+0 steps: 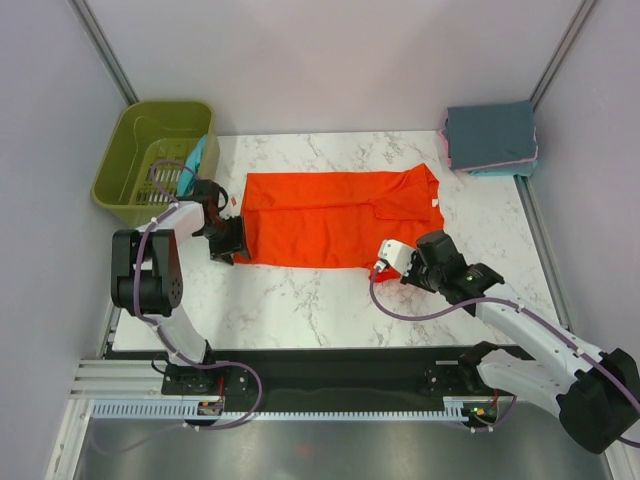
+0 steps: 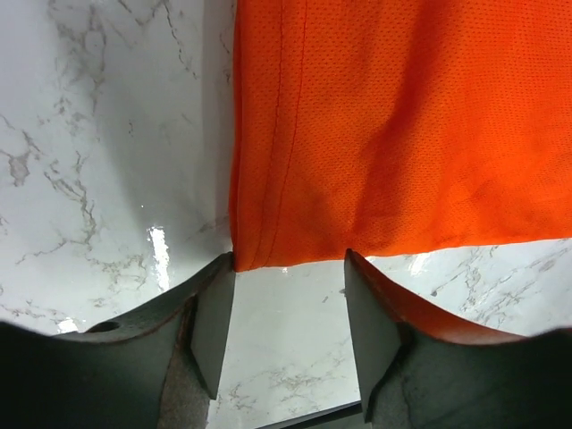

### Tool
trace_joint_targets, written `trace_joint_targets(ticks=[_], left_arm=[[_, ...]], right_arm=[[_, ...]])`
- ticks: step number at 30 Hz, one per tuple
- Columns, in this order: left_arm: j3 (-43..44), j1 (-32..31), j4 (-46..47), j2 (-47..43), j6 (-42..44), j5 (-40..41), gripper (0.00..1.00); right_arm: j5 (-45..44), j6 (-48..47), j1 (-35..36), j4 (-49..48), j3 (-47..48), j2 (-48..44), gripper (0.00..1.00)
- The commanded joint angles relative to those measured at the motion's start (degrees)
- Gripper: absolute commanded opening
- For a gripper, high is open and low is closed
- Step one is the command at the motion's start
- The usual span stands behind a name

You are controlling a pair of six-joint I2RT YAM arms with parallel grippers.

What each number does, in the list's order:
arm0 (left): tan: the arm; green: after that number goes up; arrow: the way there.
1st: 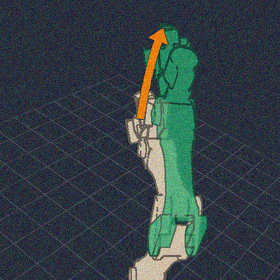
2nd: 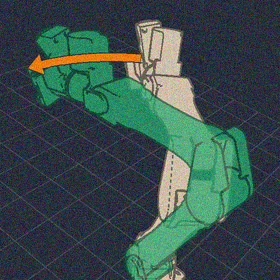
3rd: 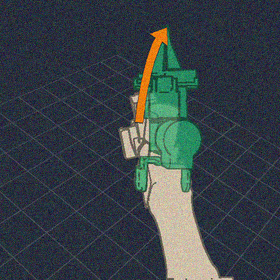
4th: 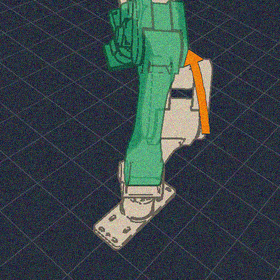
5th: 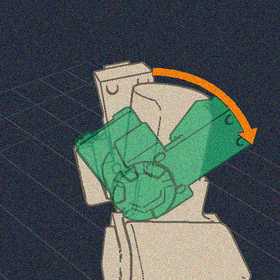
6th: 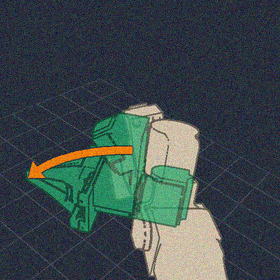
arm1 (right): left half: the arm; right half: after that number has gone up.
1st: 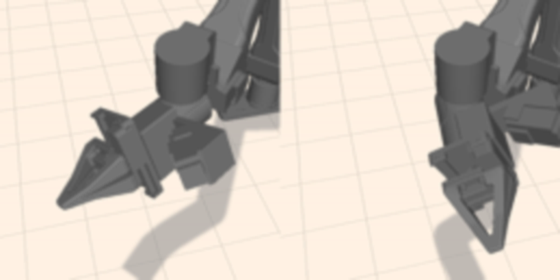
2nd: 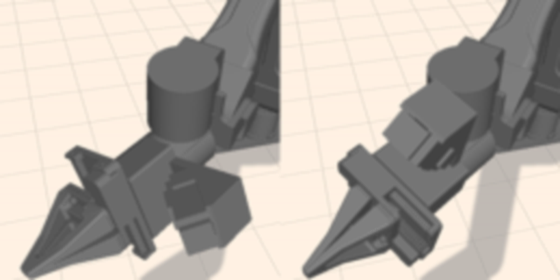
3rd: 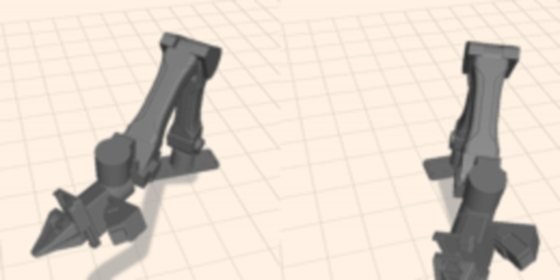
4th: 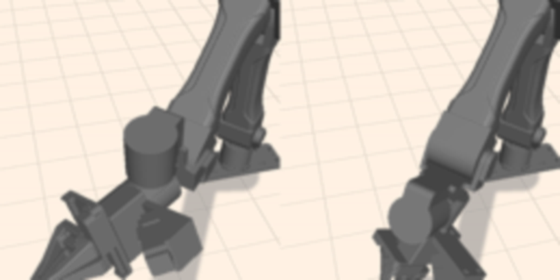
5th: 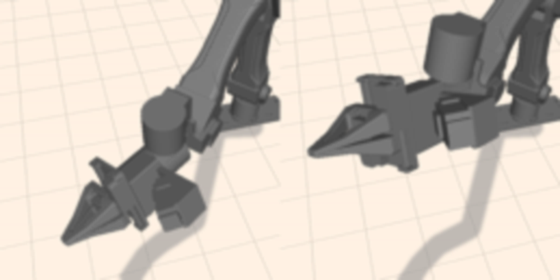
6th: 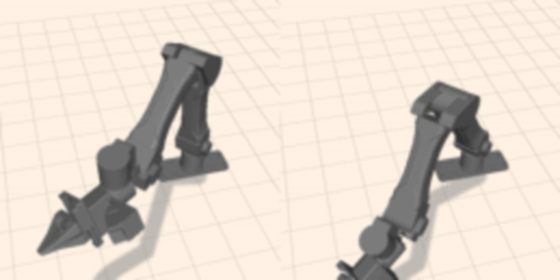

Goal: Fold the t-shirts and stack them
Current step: Fold the tshirt

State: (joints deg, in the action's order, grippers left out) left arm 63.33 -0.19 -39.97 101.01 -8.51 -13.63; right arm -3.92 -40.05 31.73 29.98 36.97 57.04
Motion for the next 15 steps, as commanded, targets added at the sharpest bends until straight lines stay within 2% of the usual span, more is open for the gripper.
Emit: trace_joint_targets(ticks=[1, 5, 7, 8, 10, 11, 13, 15], left_arm=[[1.80, 0.10, 1.38, 0.59, -0.45, -0.43, 0.58], [1.45, 0.10, 1.38, 0.33, -0.19, -0.52, 0.38], [1.10, 0.10, 1.47, -0.20, -0.19, -0.61, 0.35], [0.83, 0.10, 1.38, -0.29, -0.19, -0.78, 0.28], [0.57, 0.10, 1.47, -0.81, 0.16, -0.87, 0.20], [0.57, 0.10, 1.38, -1.34, 0.25, -0.79, 0.11], [0.57, 0.10, 1.03, -2.74, 0.60, -0.61, 0.02], [0.30, 0.10, 0.68, -3.80, 0.52, -0.79, 0.02]], right_arm=[[-0.03, 1.20, -0.61, -0.88, -0.58, -1.31, 0.00], [-0.47, 1.90, -1.57, -0.88, -1.11, -1.84, 0.00], [-0.47, 2.26, -2.10, -1.15, -1.02, -2.28, 0.00], [-0.30, 2.87, -2.72, -1.15, -1.11, -2.37, 0.00], [-0.12, 3.40, -3.42, -1.24, -1.02, -2.81, 0.00], [-0.29, 3.58, -3.86, -1.15, -0.94, -2.98, 0.00], [-0.38, 3.75, -4.48, -0.97, -0.76, -3.51, 0.00], [-0.47, 3.93, -5.27, -0.80, -0.41, -3.77, 0.00]])
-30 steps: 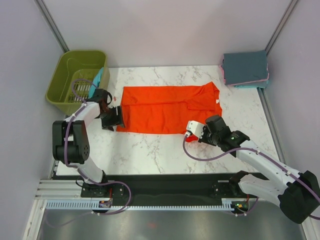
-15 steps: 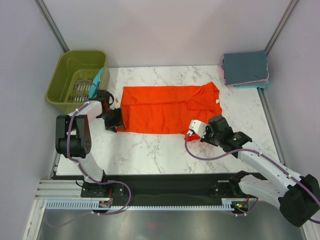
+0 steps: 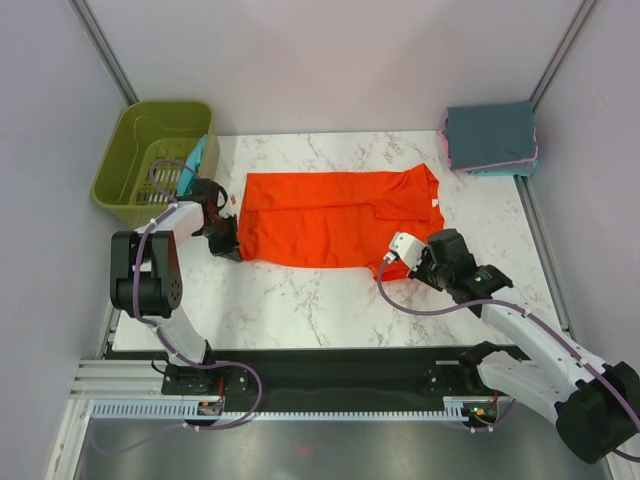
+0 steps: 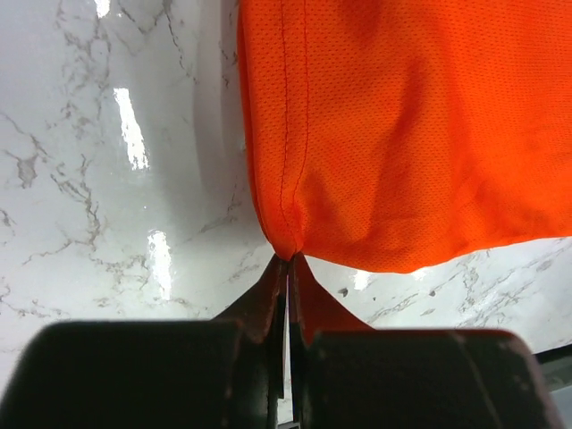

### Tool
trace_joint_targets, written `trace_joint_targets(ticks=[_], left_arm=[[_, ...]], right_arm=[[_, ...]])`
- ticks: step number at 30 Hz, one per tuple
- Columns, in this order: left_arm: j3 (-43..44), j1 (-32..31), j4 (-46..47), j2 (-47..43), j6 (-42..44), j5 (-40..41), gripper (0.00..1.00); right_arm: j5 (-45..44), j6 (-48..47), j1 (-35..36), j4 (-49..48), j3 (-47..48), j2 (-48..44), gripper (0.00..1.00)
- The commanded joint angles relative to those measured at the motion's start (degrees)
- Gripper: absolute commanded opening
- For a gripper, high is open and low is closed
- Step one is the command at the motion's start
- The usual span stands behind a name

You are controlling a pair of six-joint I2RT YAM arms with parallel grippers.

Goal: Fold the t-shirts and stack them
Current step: Fold the tshirt

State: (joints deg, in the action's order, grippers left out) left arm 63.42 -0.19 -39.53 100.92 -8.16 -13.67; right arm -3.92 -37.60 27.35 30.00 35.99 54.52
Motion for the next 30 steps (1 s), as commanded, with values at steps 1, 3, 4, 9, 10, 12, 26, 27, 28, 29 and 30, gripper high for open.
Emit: trace_joint_targets(ticks=[1, 3, 4, 9, 10, 12, 26, 27, 28, 29, 30], left_arm=[[0.04, 0.10, 0.15, -4.41, 0.17, -0.74, 0.02], [-0.49, 0.10, 0.07, -6.52, 0.25, -0.92, 0.02], [-0.75, 0.10, -0.02, -7.14, 0.25, -0.92, 0.02], [-1.54, 0.10, -0.20, -10.48, 0.96, -1.79, 0.02], [-1.28, 0.10, -0.46, -11.01, 0.96, -1.97, 0.02], [-1.02, 0.10, -1.16, -12.85, 1.13, -2.76, 0.02], [9.25, 0.10, -6.61, -9.00, 4.56, -7.24, 0.02], [10.66, 0.10, -7.05, -8.12, 4.65, -7.51, 0.02], [13.20, 0.10, -7.05, -6.37, 4.65, -7.51, 0.02], [14.53, 0.10, -8.01, -5.57, 4.91, -7.68, 0.02], [15.59, 0.01, -8.11, -4.95, 4.91, -7.69, 0.02]], right_arm=[[-0.47, 1.66, -1.16, -0.73, 0.92, -1.43, 0.00], [-0.12, 2.09, -2.04, -0.73, 1.28, -1.79, 0.00], [0.05, 2.18, -2.48, -0.73, 1.45, -1.79, 0.00], [0.15, 2.45, -3.01, -0.56, 2.15, -1.79, 0.00], [-0.12, 2.45, -3.10, -0.47, 2.85, -1.79, 0.00], [-0.38, 2.80, -3.27, -0.03, 4.08, -1.70, 0.00], [-3.11, -0.54, -5.21, -7.40, 16.39, 4.97, 0.00], [-3.11, -1.67, -5.21, -9.32, 16.74, 5.76, 0.00], [-3.37, -1.94, -5.21, -10.30, 16.75, 6.55, 0.00], [-3.72, -2.21, -5.29, -11.36, 16.92, 8.21, 0.00], [-3.98, -2.56, -5.38, -13.02, 17.36, 9.10, 0.00]])
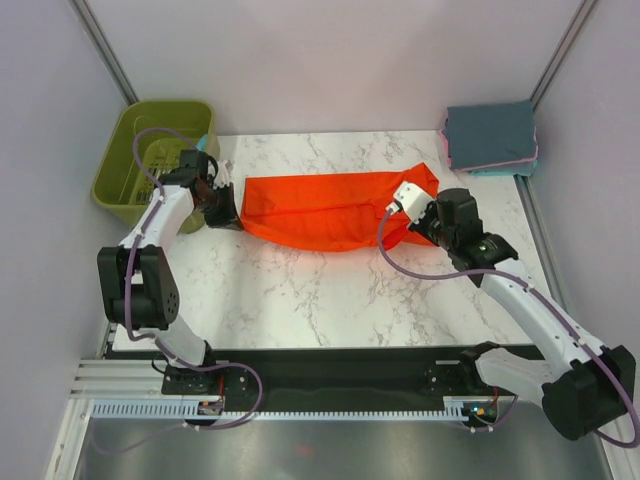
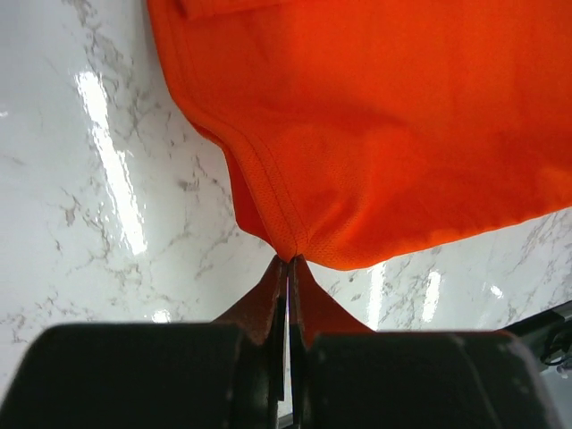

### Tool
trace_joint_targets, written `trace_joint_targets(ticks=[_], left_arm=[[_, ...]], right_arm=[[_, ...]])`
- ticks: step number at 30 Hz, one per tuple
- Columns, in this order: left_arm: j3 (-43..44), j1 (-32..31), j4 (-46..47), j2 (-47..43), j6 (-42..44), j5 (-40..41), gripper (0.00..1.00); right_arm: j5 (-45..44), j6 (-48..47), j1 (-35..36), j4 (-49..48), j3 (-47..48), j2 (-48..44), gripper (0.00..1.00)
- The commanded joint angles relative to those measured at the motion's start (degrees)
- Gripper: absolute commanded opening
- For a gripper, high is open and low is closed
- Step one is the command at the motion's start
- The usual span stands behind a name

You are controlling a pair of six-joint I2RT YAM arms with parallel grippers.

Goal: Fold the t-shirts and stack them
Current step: Fold the tshirt

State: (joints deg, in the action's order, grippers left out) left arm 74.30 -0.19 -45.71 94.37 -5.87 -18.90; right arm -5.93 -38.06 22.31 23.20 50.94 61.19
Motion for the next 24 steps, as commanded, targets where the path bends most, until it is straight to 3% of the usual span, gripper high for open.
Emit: trace_joint_targets(ticks=[1, 12, 24], left_arm=[[6.45, 0.10, -1.92, 2.39, 2.70, -2.38, 0.02], [13.76, 0.10, -2.63, 11.45, 2.35, -1.32, 0.02], [29.49, 0.10, -1.04, 28.67, 2.70, 3.86, 0.02]], right_arm=[[-1.98, -2.89, -0.42, -6.93, 2.76, 3.23, 0.00], [-0.66, -5.27, -5.87, -11.68, 17.94, 23.08, 0.00], [0.40, -5.44, -7.89, -13.62, 40.09, 50.51, 0.00]])
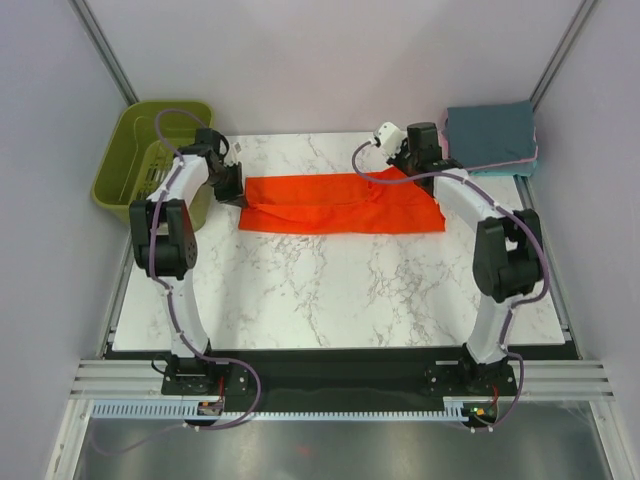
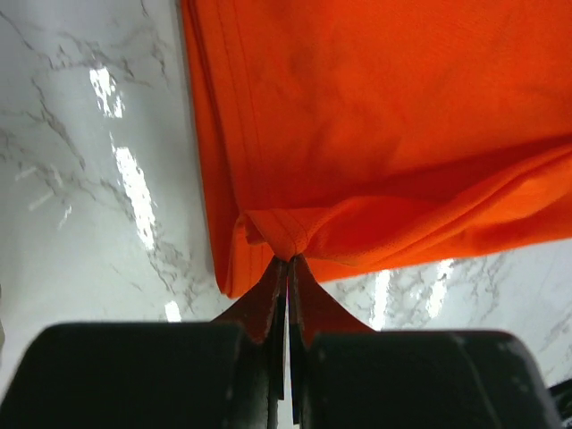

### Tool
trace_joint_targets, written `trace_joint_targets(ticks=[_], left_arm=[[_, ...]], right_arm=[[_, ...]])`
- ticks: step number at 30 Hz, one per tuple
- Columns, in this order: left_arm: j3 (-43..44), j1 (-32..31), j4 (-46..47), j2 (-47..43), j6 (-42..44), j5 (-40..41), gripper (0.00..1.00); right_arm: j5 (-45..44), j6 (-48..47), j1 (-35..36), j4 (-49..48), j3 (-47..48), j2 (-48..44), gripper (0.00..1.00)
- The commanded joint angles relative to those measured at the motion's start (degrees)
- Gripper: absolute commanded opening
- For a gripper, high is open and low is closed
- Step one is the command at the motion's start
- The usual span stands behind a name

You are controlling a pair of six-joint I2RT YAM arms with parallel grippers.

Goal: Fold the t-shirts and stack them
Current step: Fold the tshirt

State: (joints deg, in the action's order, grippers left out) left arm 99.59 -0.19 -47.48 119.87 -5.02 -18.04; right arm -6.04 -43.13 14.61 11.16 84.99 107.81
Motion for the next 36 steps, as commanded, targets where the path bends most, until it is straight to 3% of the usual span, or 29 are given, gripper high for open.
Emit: trace_joint_targets(ticks=[1, 5, 6, 7, 9, 10, 13, 17, 18, 24, 27, 28, 31, 36], left_arm=[[5.69, 0.10, 0.90, 3.87, 1.85, 3.54, 0.02], [6.49, 0.10, 1.69, 5.28, 0.89, 5.65, 0.02], [6.32, 0.10, 1.61, 4.93, 0.71, 5.74, 0.07], [6.23, 0.10, 1.61, 4.41, 0.45, 5.56, 0.35], [5.79, 0.10, 1.69, 1.87, 0.36, 4.43, 0.68], [5.44, 0.10, 1.78, 0.64, 0.36, 2.42, 0.74], [3.60, 0.10, 3.18, -4.99, -0.08, -0.40, 0.79], [2.01, -0.25, 3.19, -8.60, -0.43, -4.80, 0.80], [1.14, -0.34, 3.19, -8.69, -0.69, -5.42, 0.87], [-0.45, -1.83, 2.40, -5.53, 0.00, -9.20, 0.83], [-0.97, -2.28, 1.52, -3.16, -0.08, -10.78, 0.64], [-1.24, -2.28, 1.43, -2.72, 0.01, -11.13, 0.52], [-1.86, -2.28, 1.34, -1.93, 0.36, -11.05, 0.38], [-1.33, -2.45, 1.43, -0.70, 0.71, -9.91, 0.28]], right_arm=[[0.51, -0.63, -0.20, -1.58, 7.19, 5.20, 0.00], [-1.25, 0.50, -0.20, -1.58, 12.12, 11.18, 0.00], [-2.12, 0.94, -0.20, -1.58, 13.61, 11.63, 0.00], [-3.70, 1.38, -0.20, -1.58, 13.88, 11.81, 0.21], [-5.37, 1.47, -0.20, -2.28, 13.28, 10.94, 0.40], [-7.12, 1.91, -0.28, -2.72, 12.57, 10.32, 0.50], [-8.90, 4.37, -0.20, -4.65, 8.53, 4.10, 0.66], [-7.59, 10.51, -0.28, -1.86, 3.96, -2.51, 0.75], [-6.45, 13.14, -0.29, -0.36, 3.00, -3.47, 0.75], [-0.29, 21.59, -0.20, 5.54, -2.10, -7.79, 0.77], [3.21, 23.62, -0.20, 5.80, -4.56, -7.44, 0.76], [3.75, 24.32, -0.28, 5.72, -5.18, -6.66, 0.74], [4.63, 25.29, -0.20, 5.72, -5.98, -3.94, 0.73], [5.87, 26.08, -0.20, 5.72, -4.93, 0.03, 0.70]])
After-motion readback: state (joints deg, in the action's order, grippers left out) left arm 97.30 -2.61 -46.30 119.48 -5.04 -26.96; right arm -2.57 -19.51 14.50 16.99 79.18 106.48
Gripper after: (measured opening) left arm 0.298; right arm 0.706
